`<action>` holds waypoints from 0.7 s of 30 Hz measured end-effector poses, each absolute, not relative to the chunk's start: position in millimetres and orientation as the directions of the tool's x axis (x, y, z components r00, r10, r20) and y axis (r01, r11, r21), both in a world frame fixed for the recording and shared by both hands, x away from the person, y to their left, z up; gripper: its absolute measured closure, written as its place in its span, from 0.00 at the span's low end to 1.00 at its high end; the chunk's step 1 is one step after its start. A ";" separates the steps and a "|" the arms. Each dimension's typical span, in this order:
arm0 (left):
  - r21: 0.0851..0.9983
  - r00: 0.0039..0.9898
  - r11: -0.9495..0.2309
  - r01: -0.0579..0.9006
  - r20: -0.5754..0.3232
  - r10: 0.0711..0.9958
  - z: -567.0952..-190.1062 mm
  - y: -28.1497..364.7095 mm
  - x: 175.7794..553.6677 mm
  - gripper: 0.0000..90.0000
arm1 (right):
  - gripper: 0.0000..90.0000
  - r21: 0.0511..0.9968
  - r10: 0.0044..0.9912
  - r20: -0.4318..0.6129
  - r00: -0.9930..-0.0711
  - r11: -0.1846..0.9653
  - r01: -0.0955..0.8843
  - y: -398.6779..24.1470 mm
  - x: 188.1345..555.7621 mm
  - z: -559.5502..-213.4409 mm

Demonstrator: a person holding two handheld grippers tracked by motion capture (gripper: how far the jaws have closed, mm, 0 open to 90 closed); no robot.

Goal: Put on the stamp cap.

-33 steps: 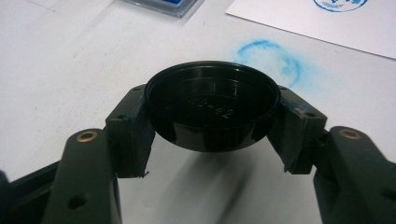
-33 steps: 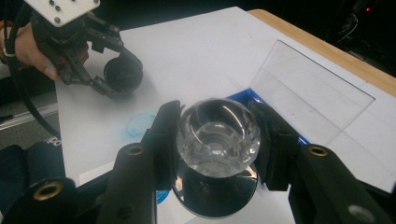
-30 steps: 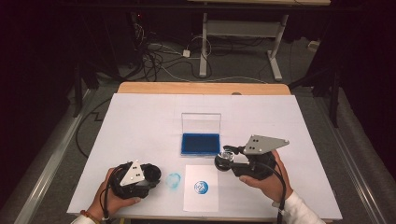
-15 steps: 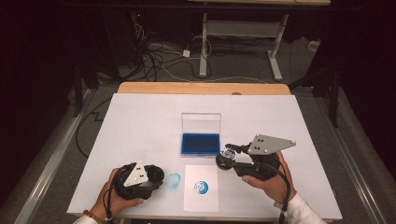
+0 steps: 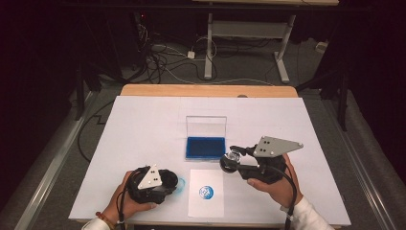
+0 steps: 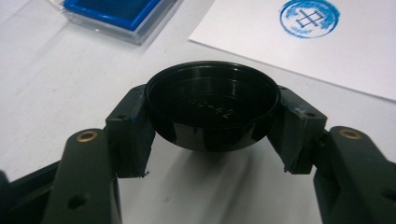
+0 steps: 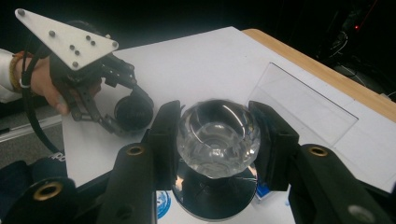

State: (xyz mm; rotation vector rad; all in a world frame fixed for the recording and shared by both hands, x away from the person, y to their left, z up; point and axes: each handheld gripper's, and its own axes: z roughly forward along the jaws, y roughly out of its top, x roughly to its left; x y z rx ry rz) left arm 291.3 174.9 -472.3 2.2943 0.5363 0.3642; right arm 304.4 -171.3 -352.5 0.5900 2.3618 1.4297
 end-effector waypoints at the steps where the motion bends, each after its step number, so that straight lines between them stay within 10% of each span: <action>1: 0.719 0.876 -0.643 0.264 0.101 0.472 -471.8 174.1 292.1 0.41 | 0.63 0.891 0.499 -0.056 -0.865 0.415 0.182 -170.5 304.5 -352.5; 21: 0.763 0.913 -0.609 0.216 0.063 0.403 -462.1 143.9 294.0 0.41 | 0.63 0.891 0.441 -0.034 -0.897 0.420 0.173 -138.6 302.4 -360.5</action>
